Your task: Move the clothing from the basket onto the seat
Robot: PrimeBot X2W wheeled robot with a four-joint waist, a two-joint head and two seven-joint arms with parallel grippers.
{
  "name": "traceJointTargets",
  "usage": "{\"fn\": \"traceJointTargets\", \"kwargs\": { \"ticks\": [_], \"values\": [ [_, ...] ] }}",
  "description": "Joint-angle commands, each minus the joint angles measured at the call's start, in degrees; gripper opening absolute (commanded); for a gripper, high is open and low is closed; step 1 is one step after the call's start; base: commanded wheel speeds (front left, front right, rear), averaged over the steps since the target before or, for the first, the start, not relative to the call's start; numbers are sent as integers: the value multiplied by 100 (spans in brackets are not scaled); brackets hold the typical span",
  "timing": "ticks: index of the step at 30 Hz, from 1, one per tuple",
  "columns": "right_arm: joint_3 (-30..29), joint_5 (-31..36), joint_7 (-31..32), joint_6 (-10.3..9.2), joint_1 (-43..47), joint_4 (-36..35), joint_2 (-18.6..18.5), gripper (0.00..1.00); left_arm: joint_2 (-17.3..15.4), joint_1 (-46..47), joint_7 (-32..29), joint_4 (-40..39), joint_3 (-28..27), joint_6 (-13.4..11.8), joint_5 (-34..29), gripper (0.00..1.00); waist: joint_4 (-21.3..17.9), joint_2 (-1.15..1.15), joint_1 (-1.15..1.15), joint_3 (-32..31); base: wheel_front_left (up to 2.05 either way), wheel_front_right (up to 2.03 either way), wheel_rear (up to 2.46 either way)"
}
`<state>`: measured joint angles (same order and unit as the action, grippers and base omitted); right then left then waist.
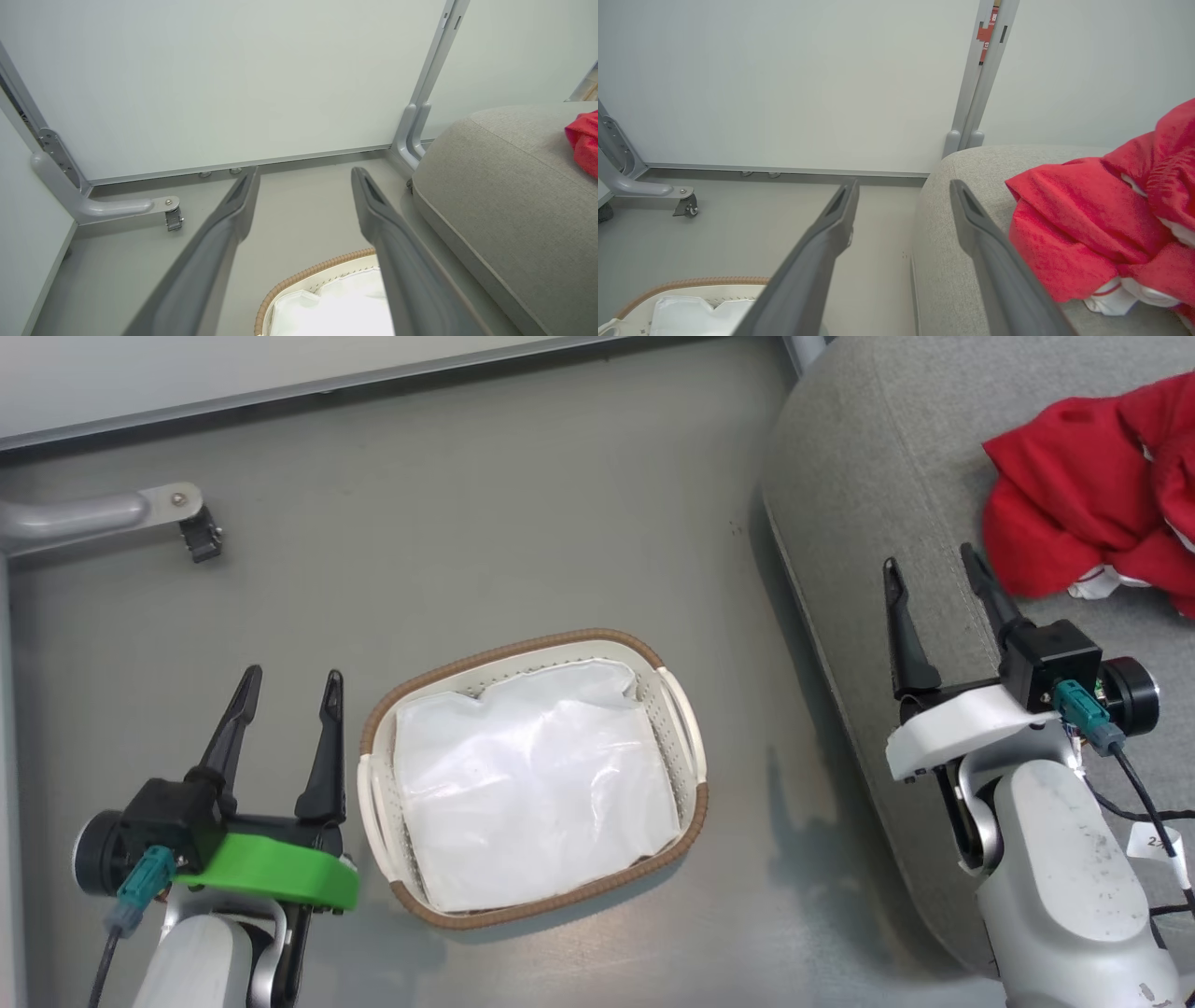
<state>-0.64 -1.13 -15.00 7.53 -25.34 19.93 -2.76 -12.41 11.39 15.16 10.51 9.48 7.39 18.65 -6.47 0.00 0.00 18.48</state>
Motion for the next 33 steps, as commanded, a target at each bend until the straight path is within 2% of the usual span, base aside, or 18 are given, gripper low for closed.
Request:
{"fn": "traceJointTargets", "kwargs": {
  "ticks": [1,10,24,28,29,33],
  "values": [
    [49,-81,-26,-8,115,26,-27,100,44,-127,-2,72,-69,16,-79,100,334,0,0,-302,0,0,0],
    [384,-628,-26,-8,570,131,-27,100,349,-361,-2,613,-846,16,-406,100,639,0,0,-566,0,0,0],
    [512,-803,-27,-8,1249,175,-28,100,532,-824,-2,836,-1060,17,-512,100,681,0,0,-1064,0,0,0],
    [572,-836,-27,-8,1352,207,-27,100,581,-911,-2,838,-1001,16,-349,100,687,0,0,-1124,0,0,0],
    [574,-859,-27,-8,1368,221,-28,0,577,-903,-2,833,-993,16,-321,0,691,0,0,-1132,0,0,0],
    [566,-906,31,0,1371,305,26,0,634,-840,-29,960,-959,0,-255,0,687,0,0,-1135,0,0,0]
  ]
}}
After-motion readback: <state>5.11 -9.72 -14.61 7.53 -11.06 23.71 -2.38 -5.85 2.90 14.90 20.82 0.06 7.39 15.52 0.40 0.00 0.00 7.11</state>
